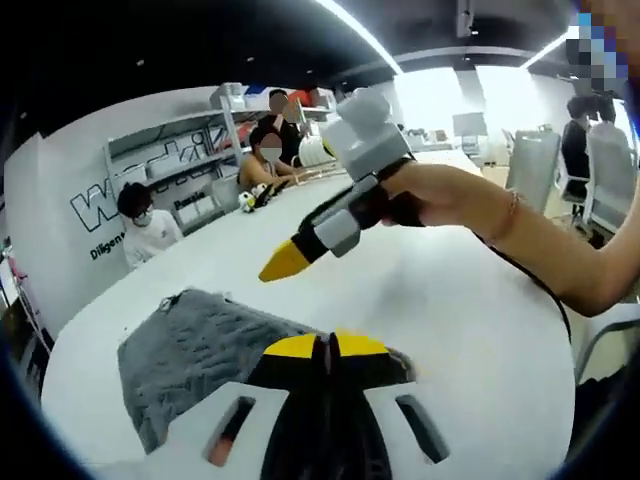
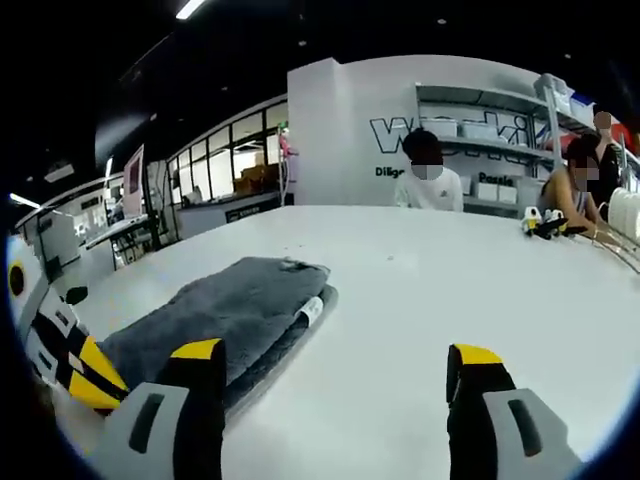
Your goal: Open the folded towel by lifting each exposed corner and separating the folded layers until the towel lies flat within the target outline without major curled edges
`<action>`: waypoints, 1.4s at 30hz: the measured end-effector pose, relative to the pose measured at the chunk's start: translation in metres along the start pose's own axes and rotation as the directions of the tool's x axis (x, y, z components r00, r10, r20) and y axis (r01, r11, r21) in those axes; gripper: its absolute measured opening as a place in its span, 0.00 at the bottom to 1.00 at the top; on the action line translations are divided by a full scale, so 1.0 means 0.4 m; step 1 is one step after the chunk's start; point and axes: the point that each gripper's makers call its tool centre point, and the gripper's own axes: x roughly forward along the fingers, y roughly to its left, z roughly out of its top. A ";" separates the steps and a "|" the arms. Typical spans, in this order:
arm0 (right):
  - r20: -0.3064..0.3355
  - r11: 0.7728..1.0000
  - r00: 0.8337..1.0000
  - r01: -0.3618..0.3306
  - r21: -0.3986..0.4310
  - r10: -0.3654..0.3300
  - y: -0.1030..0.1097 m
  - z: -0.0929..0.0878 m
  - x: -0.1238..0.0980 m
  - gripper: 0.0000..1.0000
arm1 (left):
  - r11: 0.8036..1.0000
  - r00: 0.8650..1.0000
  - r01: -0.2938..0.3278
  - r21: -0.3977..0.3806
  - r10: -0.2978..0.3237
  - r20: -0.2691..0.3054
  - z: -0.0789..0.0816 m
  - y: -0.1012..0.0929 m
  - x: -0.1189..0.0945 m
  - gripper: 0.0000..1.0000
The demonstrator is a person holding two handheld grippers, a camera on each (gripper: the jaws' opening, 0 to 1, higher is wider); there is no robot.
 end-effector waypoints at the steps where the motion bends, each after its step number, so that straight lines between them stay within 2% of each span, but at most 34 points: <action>1: 0.000 1.000 1.000 0.001 0.000 -0.001 0.000 0.000 0.000 0.93 | 0.999 0.999 -0.029 -0.014 0.029 0.027 0.011 0.017 -0.010 0.04; 3: 0.006 1.000 1.000 0.005 0.005 -0.005 -0.003 0.002 -0.002 0.93 | 0.996 0.994 -0.079 -0.042 0.082 0.076 0.033 0.051 -0.033 0.04; 6: 0.017 1.000 1.000 0.018 0.015 -0.018 -0.013 0.008 -0.007 0.93 | 0.984 0.976 -0.151 -0.099 0.164 0.142 0.059 0.110 -0.074 0.04; 8: 0.022 0.999 0.999 0.024 0.022 -0.025 -0.017 0.008 -0.010 0.92 | 0.968 0.957 -0.210 -0.135 0.232 0.174 0.069 0.157 -0.106 0.04; 13: 0.027 0.999 0.999 0.026 0.039 -0.027 -0.025 0.011 -0.009 0.92 | 0.921 0.914 -0.312 -0.233 0.358 0.191 0.046 0.262 -0.186 0.03; 18: 0.017 0.999 1.000 0.022 0.034 -0.023 -0.021 0.007 -0.006 0.92 | 0.871 0.873 -0.414 -0.265 0.462 0.156 -0.013 0.345 -0.271 0.03; 25: 0.000 1.000 1.000 0.019 0.021 -0.019 -0.015 -0.002 -0.002 0.92 | 0.809 0.830 -0.501 -0.307 0.549 0.095 -0.105 0.426 -0.372 0.03; 26: -0.002 1.000 1.000 0.019 0.019 -0.019 -0.014 -0.003 -0.002 0.92 | 0.793 0.816 -0.523 -0.313 0.571 0.084 -0.119 0.442 -0.390 0.03; 31: -0.018 1.000 1.000 0.013 -0.003 -0.013 -0.003 -0.009 0.005 0.92 | 0.733 0.763 -0.601 -0.319 0.645 0.043 -0.170 0.500 -0.478 0.03; 34: -0.032 1.000 0.999 0.003 -0.019 -0.004 0.006 -0.014 0.009 0.92 | 0.706 0.734 -0.651 -0.280 0.679 0.005 -0.198 0.519 -0.524 0.03; 35: -0.035 1.000 0.999 0.003 -0.024 -0.004 0.006 -0.015 0.009 0.92 | 0.703 0.731 -0.656 -0.275 0.682 0.000 -0.202 0.520 -0.529 0.03; 38: -0.041 1.000 0.999 0.005 -0.030 -0.007 0.006 -0.019 0.008 0.92 | 0.662 0.694 -0.706 -0.252 0.717 -0.061 -0.251 0.535 -0.578 0.03; 40: -0.046 0.999 0.999 0.009 -0.033 -0.010 0.004 -0.021 0.008 0.92 | 0.639 0.676 -0.729 -0.244 0.728 -0.113 -0.287 0.531 -0.599 0.03; 42: -0.048 0.999 0.999 0.011 -0.037 -0.013 0.004 -0.022 0.008 0.92 | 0.629 0.663 -0.744 -0.225 0.736 -0.136 -0.309 0.521 -0.608 0.03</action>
